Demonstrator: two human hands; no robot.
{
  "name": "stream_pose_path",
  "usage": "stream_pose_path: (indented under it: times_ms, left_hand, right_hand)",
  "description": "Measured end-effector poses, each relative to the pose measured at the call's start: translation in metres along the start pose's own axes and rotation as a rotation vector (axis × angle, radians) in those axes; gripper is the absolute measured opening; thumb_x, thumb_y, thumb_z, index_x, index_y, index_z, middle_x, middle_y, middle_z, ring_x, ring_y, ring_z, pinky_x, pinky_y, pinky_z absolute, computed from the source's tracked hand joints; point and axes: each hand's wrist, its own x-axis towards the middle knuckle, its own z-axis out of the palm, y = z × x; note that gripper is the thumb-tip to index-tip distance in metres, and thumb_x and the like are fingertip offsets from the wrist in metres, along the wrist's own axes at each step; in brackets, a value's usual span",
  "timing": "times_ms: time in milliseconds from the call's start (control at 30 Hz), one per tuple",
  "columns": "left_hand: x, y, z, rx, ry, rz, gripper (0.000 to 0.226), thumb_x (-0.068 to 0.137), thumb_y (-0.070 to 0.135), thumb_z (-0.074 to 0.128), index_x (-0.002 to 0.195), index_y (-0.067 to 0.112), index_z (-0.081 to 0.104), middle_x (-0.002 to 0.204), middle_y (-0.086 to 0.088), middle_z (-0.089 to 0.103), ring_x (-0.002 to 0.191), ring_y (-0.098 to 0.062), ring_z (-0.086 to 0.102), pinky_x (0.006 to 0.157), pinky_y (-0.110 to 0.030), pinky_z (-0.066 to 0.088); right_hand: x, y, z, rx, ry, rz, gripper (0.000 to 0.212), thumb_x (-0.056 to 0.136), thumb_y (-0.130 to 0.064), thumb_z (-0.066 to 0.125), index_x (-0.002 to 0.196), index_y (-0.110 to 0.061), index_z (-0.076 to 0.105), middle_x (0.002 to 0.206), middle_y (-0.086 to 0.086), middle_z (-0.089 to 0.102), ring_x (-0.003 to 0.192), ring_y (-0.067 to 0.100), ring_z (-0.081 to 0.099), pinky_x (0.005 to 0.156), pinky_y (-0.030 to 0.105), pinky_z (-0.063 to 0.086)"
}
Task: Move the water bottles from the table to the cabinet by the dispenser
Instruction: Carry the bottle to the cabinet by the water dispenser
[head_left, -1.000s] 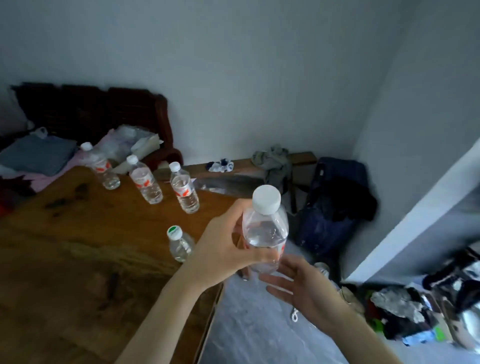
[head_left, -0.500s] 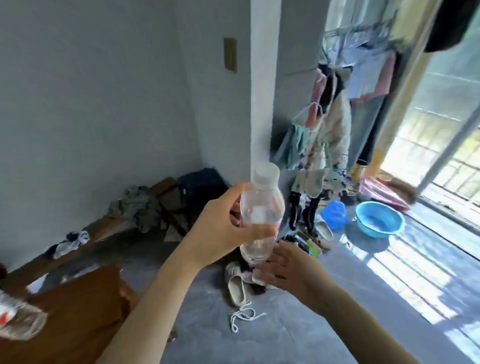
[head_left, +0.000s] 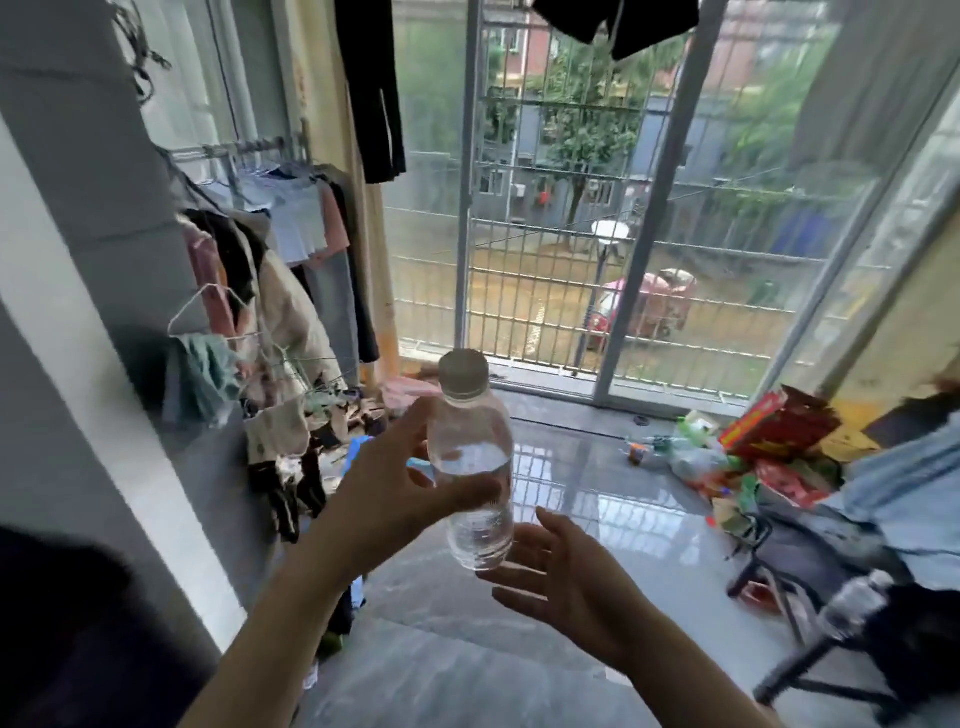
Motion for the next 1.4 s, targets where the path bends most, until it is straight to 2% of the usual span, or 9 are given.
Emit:
stream_pose_path:
  times_ms: [167,333,467,600,767,967,1100,1233,1400]
  left_hand:
    - [0.027,0.035,0.078,0.021,-0.17,0.093,0.076,0.054,0.069,0.078,0.123,0.045,0.056,0.116,0.021,0.071,0.108,-0.001,0.066,0.086,-0.034,0.059]
    - [0.049,0.085,0.18,0.007,-0.327,0.192,0.069,0.056,0.071,0.076,0.119,0.049,0.056,0.116,0.025,0.07,0.106,-0.002,0.067,0.09,-0.043,0.059]
    - [0.051,0.127,0.28,-0.007,-0.481,0.273,0.069,0.058,0.073,0.077,0.121,0.054,0.055,0.114,0.031,0.069,0.101,0.005,0.067,0.085,-0.038,0.06]
    - [0.042,0.169,0.379,-0.061,-0.679,0.343,0.064,0.062,0.066,0.083,0.118,0.054,0.055,0.111,0.037,0.067,0.099,0.01,0.066,0.081,-0.024,0.056]
    - [0.011,0.217,0.482,-0.119,-0.957,0.402,0.067,0.062,0.056,0.084,0.123,0.044,0.059,0.114,0.019,0.073,0.102,-0.002,0.07,0.088,-0.038,0.06]
    - [-0.024,0.257,0.582,-0.175,-1.253,0.505,0.062,0.063,0.055,0.084,0.12,0.044,0.061,0.109,0.015,0.074,0.101,-0.007,0.071,0.094,-0.043,0.057]
    - [-0.043,0.281,0.63,-0.248,-1.398,0.545,0.06,0.058,0.055,0.081,0.114,0.042,0.064,0.102,0.017,0.076,0.095,-0.004,0.072,0.09,-0.033,0.056]
    - [-0.048,0.311,0.665,-0.281,-1.577,0.624,0.056,0.063,0.05,0.083,0.114,0.038,0.065,0.102,0.015,0.076,0.095,-0.004,0.072,0.091,-0.035,0.057]
    - [-0.051,0.342,0.701,-0.318,-1.712,0.701,0.052,0.067,0.045,0.086,0.114,0.034,0.066,0.103,0.01,0.076,0.097,-0.007,0.073,0.096,-0.04,0.057]
  right_hand:
    - [-0.048,-0.006,-0.07,0.149,0.145,-0.07,0.055,0.101,-0.039,0.042,0.135,0.003,0.053,0.127,0.025,0.065,0.118,0.04,0.063,0.108,0.05,0.042]
    - [-0.107,-0.01,-0.16,0.262,0.25,-0.17,0.052,0.099,-0.04,0.044,0.133,-0.002,0.055,0.121,0.021,0.069,0.112,0.037,0.066,0.103,0.047,0.047]
    - [-0.166,-0.002,-0.244,0.342,0.366,-0.232,0.056,0.089,-0.042,0.051,0.126,-0.001,0.061,0.12,0.021,0.07,0.103,0.033,0.07,0.087,0.039,0.054]
    - [-0.231,0.019,-0.315,0.471,0.489,-0.315,0.062,0.083,-0.044,0.054,0.126,-0.001,0.063,0.123,0.02,0.069,0.102,0.032,0.067,0.086,0.037,0.054]
    - [-0.305,0.054,-0.377,0.636,0.714,-0.419,0.045,0.094,-0.039,0.048,0.109,-0.001,0.066,0.109,0.023,0.072,0.089,0.032,0.073,0.086,0.042,0.051]
    - [-0.371,0.092,-0.407,0.875,0.954,-0.526,0.058,0.091,-0.042,0.048,0.124,0.002,0.065,0.115,0.021,0.07,0.084,0.029,0.071,0.08,0.039,0.053]
    - [-0.403,0.105,-0.407,1.005,1.051,-0.661,0.061,0.092,-0.042,0.047,0.129,0.004,0.059,0.124,0.023,0.067,0.088,0.031,0.065,0.081,0.039,0.053]
    - [-0.422,0.104,-0.41,1.062,1.16,-0.759,0.064,0.087,-0.041,0.052,0.13,0.007,0.058,0.113,0.022,0.069,0.084,0.032,0.066,0.082,0.04,0.052]
    - [-0.434,0.094,-0.416,1.101,1.274,-0.835,0.065,0.086,-0.04,0.052,0.132,0.006,0.057,0.132,0.026,0.061,0.091,0.032,0.063,0.08,0.039,0.055]
